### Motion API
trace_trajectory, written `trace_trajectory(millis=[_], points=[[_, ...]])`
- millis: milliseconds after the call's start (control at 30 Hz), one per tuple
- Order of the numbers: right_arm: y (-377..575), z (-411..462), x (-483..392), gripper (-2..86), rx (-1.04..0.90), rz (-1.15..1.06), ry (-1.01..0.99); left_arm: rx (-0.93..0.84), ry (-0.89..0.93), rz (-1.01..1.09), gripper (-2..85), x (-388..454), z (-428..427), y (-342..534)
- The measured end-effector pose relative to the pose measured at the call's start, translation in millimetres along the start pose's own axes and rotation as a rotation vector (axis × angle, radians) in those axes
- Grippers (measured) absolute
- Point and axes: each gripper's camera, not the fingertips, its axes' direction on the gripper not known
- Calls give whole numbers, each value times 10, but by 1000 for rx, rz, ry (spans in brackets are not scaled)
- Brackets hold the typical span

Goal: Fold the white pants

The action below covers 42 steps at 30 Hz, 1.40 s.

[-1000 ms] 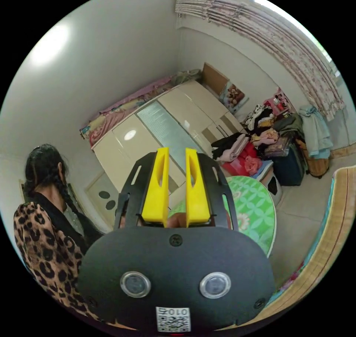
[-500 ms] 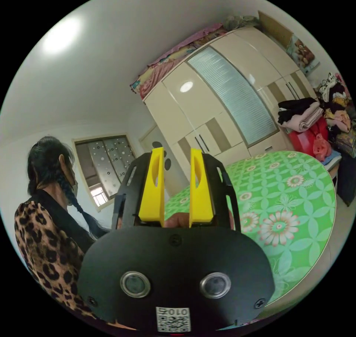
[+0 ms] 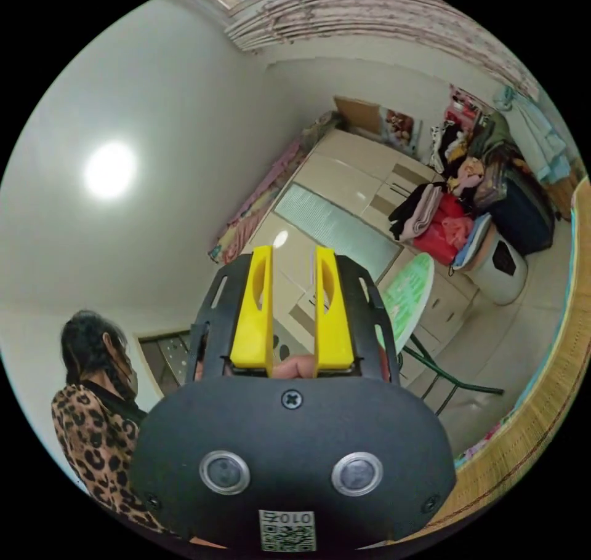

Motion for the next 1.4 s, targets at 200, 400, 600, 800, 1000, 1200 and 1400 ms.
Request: trace_trajectory(millis=[200,400,600,800,1000,1200,1400], points=[[311,-1108,422,118,89,153,115,-71,-9,-15,-1,-46,567,170],[412,-2108,649,120,233,263,282,-173,-100,-14,-2,-237,1110,335],[266,-2910,655,132,344,308,415,-252,-167,-56,-2,-592,1491,582],[484,-3706,606,139,532,458,496,-301,-196,-115,-2,-865,1675,792],[861,-4038,429,147,519,555,561,-334,-214,-138,-2,-999,1796,893],[1036,-4123,230,146,492,600,654,-376,-228,-105,-2,-1041,1898,977],[1086,-4228,80,144,487,617,701,-345,-196,-145,-2,-1203,1846,1042]])
